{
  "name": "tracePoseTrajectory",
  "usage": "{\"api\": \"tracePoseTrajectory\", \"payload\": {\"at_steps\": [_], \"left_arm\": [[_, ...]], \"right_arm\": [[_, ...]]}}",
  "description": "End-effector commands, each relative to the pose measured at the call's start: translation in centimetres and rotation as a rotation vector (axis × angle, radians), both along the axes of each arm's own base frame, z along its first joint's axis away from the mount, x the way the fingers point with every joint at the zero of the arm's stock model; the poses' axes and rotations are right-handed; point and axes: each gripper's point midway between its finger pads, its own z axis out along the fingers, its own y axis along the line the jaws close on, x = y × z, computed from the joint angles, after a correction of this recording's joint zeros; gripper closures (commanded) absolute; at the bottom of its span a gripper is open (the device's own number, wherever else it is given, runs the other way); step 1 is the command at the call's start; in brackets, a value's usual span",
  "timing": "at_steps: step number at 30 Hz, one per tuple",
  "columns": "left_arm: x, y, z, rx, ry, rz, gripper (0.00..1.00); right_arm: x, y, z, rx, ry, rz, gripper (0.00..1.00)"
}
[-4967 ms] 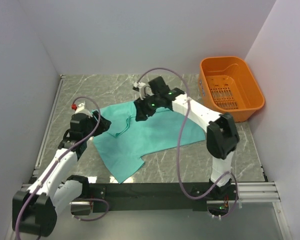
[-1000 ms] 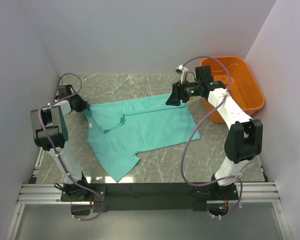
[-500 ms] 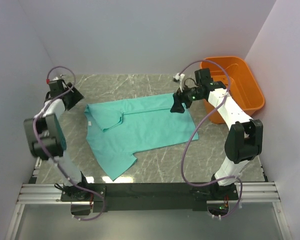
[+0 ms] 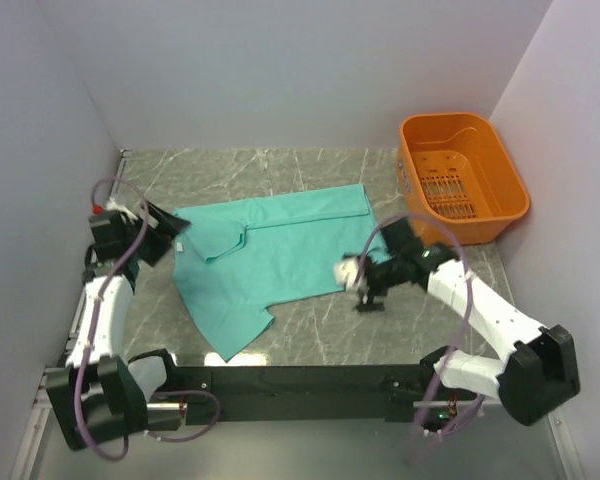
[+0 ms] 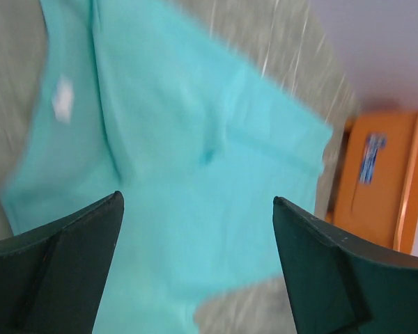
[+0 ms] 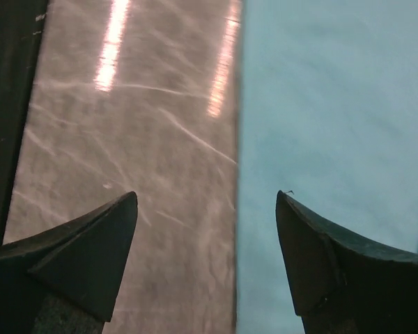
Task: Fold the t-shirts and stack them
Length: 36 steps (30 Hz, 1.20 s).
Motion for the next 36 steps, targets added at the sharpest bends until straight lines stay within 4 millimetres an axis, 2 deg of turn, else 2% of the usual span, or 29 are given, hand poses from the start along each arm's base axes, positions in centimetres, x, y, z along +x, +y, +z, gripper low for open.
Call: {"api": "tracePoseTrajectory", "payload": {"at_steps": [1, 2, 3, 4, 5, 6, 7, 8, 9, 10, 12, 14, 15, 17, 18, 19, 20, 22, 31, 32, 33, 36], "left_arm": [[-4.7, -3.4, -0.9, -0.049, 0.088, -0.032, 0.07], [-6.0, -3.3, -1.9, -0.047, 0.152, -0.003, 0.06], [-6.4, -2.9, -2.0, -0.028, 0.170, 0.038, 0.05], [-7.0, -2.8, -1.5, -0.028, 0.168, 0.054, 0.05], [-7.7, -2.8, -1.8, -0.028, 0.192, 0.060, 0.05], [-8.1, -2.8, -1.4, -0.019, 0.180, 0.069, 0.05], [-8.5, -2.8, -1.5, -0.011, 0.186, 0.068, 0.05], [-8.8, -2.7, -1.4, -0.004, 0.184, 0.078, 0.05], [-9.5, -2.5, -1.4, 0.008, 0.188, 0.091, 0.05], [-9.8, -2.5, -1.2, 0.010, 0.186, 0.096, 0.05], [-10.8, -2.3, -0.9, 0.031, 0.190, 0.106, 0.04], [-11.3, -1.5, 0.4, 0.095, 0.167, 0.125, 0.03], [-11.7, -1.1, 1.3, 0.115, 0.141, 0.145, 0.03], [-12.2, -0.7, 3.0, 0.149, 0.095, 0.162, 0.02], [-12.3, -0.8, 3.6, 0.152, 0.069, 0.155, 0.02], [-12.5, -1.0, 4.5, 0.165, 0.038, 0.140, 0.02], [-12.5, -1.7, 4.8, 0.160, 0.025, 0.100, 0.03], [-12.5, -2.0, 4.7, 0.163, 0.019, 0.076, 0.03], [-12.7, -2.5, 5.2, 0.209, -0.007, 0.035, 0.02], [-12.7, -2.5, 5.3, 0.215, -0.009, 0.031, 0.02], [-12.8, -2.6, 5.5, 0.222, -0.014, 0.027, 0.02], [-13.0, -2.3, 6.0, 0.258, -0.022, 0.030, 0.02]], "right_arm": [[-4.5, 5.1, -1.1, 0.010, -0.155, 0.240, 0.14], [-5.2, 6.2, -1.3, 0.010, -0.160, 0.233, 0.14], [-4.5, 7.5, -0.7, 0.017, -0.237, 0.222, 0.15], [-5.3, 8.9, -0.9, 0.006, -0.225, 0.253, 0.16], [-6.2, 11.3, 0.8, 0.034, -0.218, 0.278, 0.20], [-6.5, 12.8, 1.4, 0.046, -0.215, 0.290, 0.22], [-6.5, 14.0, 0.3, 0.008, -0.193, 0.295, 0.23], [-8.1, 15.7, 0.3, 0.007, -0.182, 0.336, 0.25], [-8.0, 17.6, 1.6, 0.034, -0.216, 0.344, 0.27], [-8.2, 18.6, 0.1, -0.004, -0.208, 0.355, 0.28], [-10.2, 21.5, -0.8, -0.008, -0.210, 0.410, 0.28], [-11.0, 22.8, -2.1, -0.042, -0.220, 0.418, 0.29], [-12.0, 24.2, -3.2, -0.059, -0.221, 0.445, 0.30], [-12.1, 25.2, -4.5, -0.096, -0.229, 0.427, 0.30], [-12.2, 26.4, -4.0, -0.083, -0.237, 0.424, 0.31], [-12.5, 26.9, -5.5, -0.116, -0.220, 0.429, 0.31], [-12.3, 27.8, -5.3, -0.114, -0.223, 0.412, 0.32], [-12.2, 28.0, -7.0, -0.155, -0.214, 0.405, 0.33], [-10.5, 27.7, -10.8, -0.241, -0.198, 0.348, 0.36], [-10.0, 28.0, -10.6, -0.238, -0.193, 0.333, 0.41], [-9.8, 27.6, -11.6, -0.271, -0.175, 0.332, 0.44], [-8.9, 27.4, -12.2, -0.292, -0.152, 0.301, 0.55]]}}
